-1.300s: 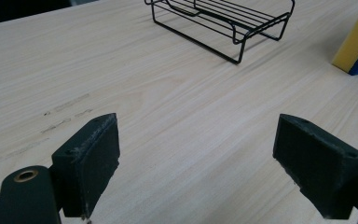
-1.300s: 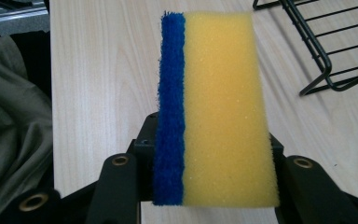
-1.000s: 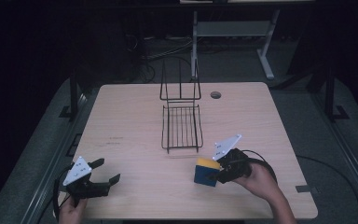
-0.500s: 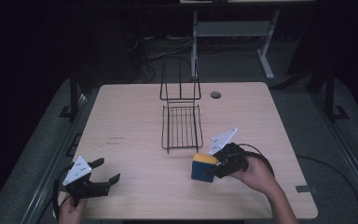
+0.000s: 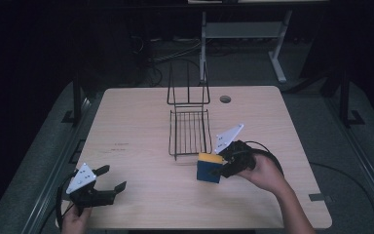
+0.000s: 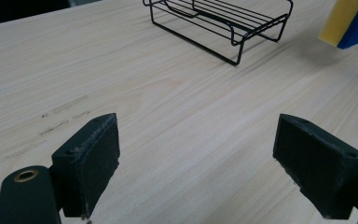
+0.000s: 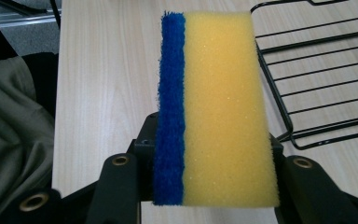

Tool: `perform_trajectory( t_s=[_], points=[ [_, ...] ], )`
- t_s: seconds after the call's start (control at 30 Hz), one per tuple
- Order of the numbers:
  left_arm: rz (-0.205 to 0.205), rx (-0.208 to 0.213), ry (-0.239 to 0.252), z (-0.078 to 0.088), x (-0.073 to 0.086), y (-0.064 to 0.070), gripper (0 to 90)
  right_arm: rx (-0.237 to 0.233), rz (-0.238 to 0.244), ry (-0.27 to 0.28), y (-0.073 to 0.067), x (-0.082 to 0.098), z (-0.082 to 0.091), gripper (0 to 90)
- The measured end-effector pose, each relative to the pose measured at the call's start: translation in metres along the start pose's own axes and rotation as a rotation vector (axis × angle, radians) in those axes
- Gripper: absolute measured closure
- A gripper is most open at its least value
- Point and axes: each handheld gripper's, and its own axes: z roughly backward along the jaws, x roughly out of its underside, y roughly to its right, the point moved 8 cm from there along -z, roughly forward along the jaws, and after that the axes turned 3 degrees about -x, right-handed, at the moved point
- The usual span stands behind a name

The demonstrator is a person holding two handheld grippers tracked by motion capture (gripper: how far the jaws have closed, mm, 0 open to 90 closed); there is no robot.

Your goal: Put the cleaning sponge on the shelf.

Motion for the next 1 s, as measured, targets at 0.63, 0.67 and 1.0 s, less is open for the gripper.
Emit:
perform_trajectory(
  t_s=[0.63, 0.67, 1.0],
  points=[
    [-0.001, -0.001, -0.003, 0.000, 0.000, -0.001, 14.1, -0.024, -0.005, -0.001, 0.019, -0.017, -0.002, 56.2],
    [-0.001, 0.000, -0.004, 0.000, 0.000, -0.001, 14.1, -0.022, -0.003, 0.001, 0.021, -0.019, -0.001, 56.2],
    [-0.001, -0.001, 0.001, 0.001, 0.000, -0.002, 14.1, -0.018, -0.004, 0.001, 0.030, -0.029, 0.001, 56.2]
  ],
)
